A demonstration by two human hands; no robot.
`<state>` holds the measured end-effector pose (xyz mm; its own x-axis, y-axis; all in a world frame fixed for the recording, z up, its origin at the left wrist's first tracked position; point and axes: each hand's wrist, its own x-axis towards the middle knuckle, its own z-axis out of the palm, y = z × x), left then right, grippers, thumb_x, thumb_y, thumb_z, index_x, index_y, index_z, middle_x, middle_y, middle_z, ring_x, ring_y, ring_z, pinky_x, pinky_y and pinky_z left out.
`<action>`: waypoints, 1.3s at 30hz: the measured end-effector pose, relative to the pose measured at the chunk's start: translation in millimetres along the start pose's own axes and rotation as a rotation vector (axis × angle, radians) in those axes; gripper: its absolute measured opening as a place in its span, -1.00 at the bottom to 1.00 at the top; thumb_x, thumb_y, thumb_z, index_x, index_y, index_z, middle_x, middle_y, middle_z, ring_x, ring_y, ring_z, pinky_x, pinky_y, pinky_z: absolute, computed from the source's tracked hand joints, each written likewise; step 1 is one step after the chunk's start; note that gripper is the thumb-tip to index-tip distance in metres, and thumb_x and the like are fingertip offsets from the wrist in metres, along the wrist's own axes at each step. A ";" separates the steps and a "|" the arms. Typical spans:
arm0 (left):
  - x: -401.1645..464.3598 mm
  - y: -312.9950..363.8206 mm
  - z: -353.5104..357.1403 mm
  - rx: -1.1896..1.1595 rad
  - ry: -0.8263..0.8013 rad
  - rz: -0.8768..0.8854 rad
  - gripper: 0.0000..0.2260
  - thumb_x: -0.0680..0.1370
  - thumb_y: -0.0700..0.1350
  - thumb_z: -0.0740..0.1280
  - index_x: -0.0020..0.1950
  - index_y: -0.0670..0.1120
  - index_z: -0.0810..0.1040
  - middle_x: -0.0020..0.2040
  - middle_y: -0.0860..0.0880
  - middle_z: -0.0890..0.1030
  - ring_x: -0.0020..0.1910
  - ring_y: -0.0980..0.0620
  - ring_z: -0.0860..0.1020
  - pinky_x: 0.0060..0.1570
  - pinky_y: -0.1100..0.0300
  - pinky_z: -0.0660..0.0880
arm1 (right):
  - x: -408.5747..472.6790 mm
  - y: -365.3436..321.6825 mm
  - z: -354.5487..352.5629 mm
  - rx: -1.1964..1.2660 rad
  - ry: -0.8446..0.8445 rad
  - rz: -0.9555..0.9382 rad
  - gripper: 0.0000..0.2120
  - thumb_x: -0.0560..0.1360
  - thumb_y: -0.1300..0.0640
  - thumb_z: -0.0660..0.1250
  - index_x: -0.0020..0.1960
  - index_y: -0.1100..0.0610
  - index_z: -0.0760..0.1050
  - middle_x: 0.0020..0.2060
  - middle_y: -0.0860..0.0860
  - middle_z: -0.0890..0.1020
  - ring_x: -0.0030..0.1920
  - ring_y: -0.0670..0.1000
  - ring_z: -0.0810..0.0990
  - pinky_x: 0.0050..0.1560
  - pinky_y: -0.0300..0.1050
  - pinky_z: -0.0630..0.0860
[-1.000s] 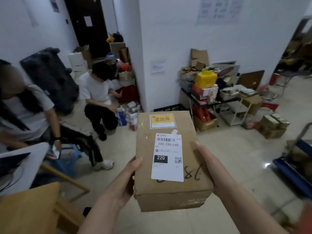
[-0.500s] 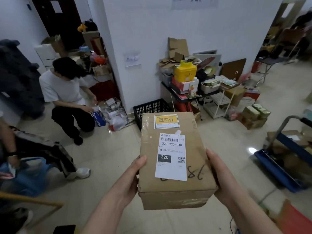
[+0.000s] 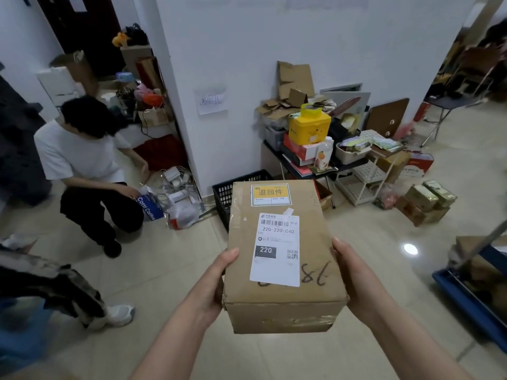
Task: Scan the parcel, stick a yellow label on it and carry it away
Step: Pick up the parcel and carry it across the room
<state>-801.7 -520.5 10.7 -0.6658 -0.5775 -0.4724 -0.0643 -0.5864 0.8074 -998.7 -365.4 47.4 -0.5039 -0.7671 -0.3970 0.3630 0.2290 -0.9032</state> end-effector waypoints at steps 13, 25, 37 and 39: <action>176.5 71.8 3.9 0.016 -0.020 0.000 -0.38 0.29 0.20 0.43 0.30 -0.02 0.53 0.23 -0.08 0.63 0.24 -0.12 0.57 0.30 -0.09 0.42 | 187.0 -52.5 -12.7 0.210 0.014 0.089 -0.65 0.55 -0.08 0.16 -0.12 0.07 0.64 -0.20 0.07 0.73 -0.26 0.03 0.71 -0.30 -0.12 0.57; 365.0 156.8 30.5 -0.056 0.068 0.030 -0.39 0.31 0.18 0.42 0.31 -0.01 0.52 0.25 -0.09 0.61 0.27 -0.12 0.55 0.36 -0.12 0.36 | 404.4 -157.1 -38.3 0.126 -0.069 0.144 -0.64 0.56 -0.12 0.16 0.02 0.07 0.63 -0.11 0.08 0.73 -0.18 0.06 0.72 -0.17 -0.03 0.53; 525.4 226.1 -26.6 -0.055 0.107 -0.030 -0.26 0.22 0.27 0.51 0.33 0.01 0.50 0.27 -0.08 0.60 0.31 -0.11 0.51 0.41 -0.16 0.29 | 596.6 -192.5 -3.5 0.122 -0.004 0.224 -0.66 0.54 -0.07 0.22 0.00 0.15 0.63 -0.16 0.13 0.73 -0.17 0.11 0.69 -0.12 0.03 0.53; 557.3 242.4 -44.3 -0.044 0.090 -0.043 -0.23 0.21 0.28 0.52 0.35 0.01 0.48 0.28 -0.07 0.60 0.31 -0.11 0.51 0.40 -0.15 0.30 | 631.5 -198.3 8.9 0.132 0.016 0.253 -0.66 0.53 -0.06 0.23 0.04 0.17 0.62 -0.13 0.16 0.72 -0.11 0.16 0.67 -0.11 0.04 0.54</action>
<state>-1155.4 -1009.6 -72.5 -0.5937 -0.5984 -0.5379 -0.0577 -0.6352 0.7702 -1381.9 -900.6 -22.7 -0.3962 -0.6855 -0.6109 0.5776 0.3311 -0.7462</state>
